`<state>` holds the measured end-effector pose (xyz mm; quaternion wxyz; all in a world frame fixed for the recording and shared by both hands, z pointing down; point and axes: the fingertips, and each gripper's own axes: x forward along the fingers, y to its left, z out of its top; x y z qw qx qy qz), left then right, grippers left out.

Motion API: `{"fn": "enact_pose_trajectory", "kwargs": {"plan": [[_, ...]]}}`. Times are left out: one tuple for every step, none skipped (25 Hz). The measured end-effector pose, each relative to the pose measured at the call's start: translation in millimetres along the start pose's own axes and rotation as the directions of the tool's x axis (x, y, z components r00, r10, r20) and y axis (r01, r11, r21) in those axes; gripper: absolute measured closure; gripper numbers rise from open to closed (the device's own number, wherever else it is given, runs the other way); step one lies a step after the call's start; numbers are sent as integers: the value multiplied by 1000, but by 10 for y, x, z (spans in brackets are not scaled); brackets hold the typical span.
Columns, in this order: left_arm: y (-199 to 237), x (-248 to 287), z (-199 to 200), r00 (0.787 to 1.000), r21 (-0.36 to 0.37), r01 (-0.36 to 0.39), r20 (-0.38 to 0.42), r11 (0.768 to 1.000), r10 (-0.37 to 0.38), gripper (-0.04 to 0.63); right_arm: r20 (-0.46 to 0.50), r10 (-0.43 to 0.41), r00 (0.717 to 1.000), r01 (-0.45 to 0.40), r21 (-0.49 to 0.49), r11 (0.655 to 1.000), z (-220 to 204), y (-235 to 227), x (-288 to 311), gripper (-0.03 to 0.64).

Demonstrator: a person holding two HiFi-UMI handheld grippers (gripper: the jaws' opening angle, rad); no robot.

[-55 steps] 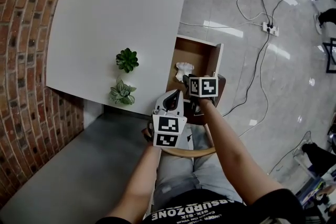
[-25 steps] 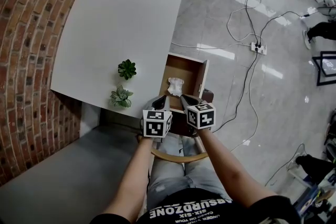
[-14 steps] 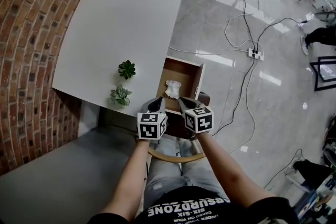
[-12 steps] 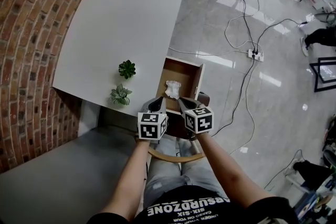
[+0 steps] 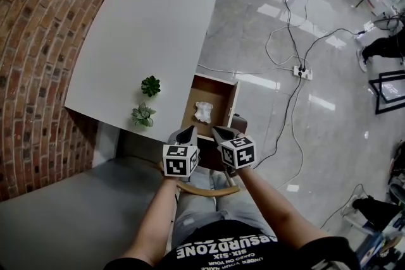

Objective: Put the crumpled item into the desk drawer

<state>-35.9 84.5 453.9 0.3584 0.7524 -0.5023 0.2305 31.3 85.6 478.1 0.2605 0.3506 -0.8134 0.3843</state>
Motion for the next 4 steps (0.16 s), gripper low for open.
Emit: {"fn": "enact_pose_trajectory", "kwargs": {"plan": [[-19,-29,-11,1000,-2,1,-1,1000,-1,589,-2,2,1000,-3,-5,1000,-18,19,-28,620],[-38,-58,-21,1000,-3,3,-2,1000,-3,589,-3,5,1000,-5,-9,1000,-32,41,-56,620],[-56,-88,-31,1000,-2,4,-3,1000,-4,589,-3,8,1000,-8,-14,1000,-46,64,-83,620],[-74,-118,-42,1000,-1,5,-4,1000,-5,589,-3,11,1000,-11,-18,1000,-59,88,-110,620]]}}
